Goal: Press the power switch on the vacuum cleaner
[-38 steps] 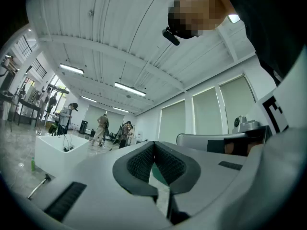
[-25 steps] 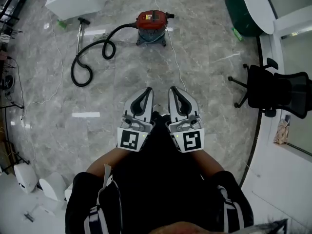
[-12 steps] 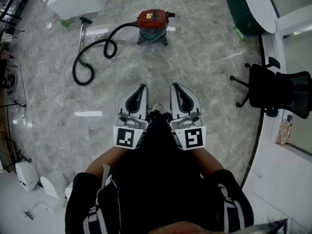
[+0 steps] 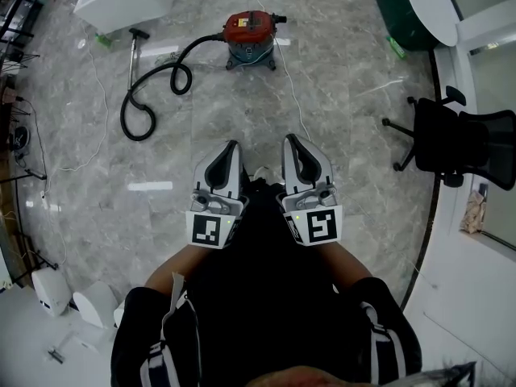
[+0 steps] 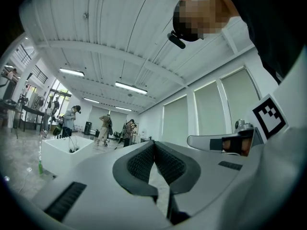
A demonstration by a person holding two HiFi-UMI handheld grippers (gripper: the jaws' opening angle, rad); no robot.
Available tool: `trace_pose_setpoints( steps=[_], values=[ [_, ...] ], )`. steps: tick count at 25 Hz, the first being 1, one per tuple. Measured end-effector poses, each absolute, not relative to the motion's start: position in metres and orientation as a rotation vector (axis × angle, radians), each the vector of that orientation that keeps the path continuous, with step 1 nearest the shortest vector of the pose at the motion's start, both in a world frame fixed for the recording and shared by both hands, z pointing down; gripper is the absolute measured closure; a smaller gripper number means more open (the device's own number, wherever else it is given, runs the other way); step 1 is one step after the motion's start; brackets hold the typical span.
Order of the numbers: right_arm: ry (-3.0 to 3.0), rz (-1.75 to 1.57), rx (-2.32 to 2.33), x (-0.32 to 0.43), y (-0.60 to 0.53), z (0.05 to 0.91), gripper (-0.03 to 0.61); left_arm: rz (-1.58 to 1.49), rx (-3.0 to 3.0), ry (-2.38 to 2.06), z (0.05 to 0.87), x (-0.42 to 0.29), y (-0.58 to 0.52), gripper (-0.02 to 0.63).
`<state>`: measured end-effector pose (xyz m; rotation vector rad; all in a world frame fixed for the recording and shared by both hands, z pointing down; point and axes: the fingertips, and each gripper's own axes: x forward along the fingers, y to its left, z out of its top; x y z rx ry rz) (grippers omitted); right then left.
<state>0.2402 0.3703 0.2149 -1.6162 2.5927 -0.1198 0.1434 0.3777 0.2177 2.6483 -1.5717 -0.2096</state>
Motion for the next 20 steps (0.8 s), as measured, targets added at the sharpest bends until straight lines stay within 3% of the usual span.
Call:
trace_pose_setpoints(
  steps=[20],
  values=[
    [2.644,-0.090,-1.615,0.229,0.326,0.221,0.558,-0.322,2.586,-1.543,0.222,0.142,0.327,0.595]
  ],
)
